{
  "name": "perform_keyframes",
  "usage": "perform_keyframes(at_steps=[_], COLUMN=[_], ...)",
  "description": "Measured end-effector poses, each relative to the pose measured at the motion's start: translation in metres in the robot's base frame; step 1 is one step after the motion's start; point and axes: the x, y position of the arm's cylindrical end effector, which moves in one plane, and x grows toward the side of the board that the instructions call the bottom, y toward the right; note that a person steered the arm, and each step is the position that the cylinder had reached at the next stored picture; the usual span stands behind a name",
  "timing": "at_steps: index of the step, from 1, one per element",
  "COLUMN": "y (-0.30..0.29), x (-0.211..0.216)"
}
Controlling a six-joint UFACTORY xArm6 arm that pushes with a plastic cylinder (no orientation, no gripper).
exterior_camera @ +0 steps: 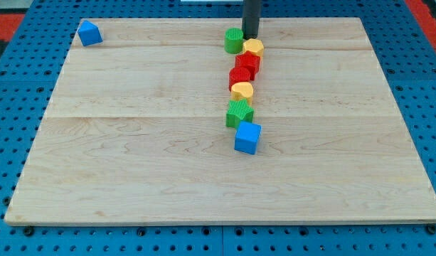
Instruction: Move the yellow hexagon into the green circle
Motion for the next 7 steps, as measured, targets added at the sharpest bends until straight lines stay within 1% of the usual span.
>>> perform_keyframes(at_steps=[1,2,3,4,6,7], y=[0.06,0.084,0.078,0.058,0.007,0.019], x=[-0.006,0.006,0.013,0.032,0.04,0.047])
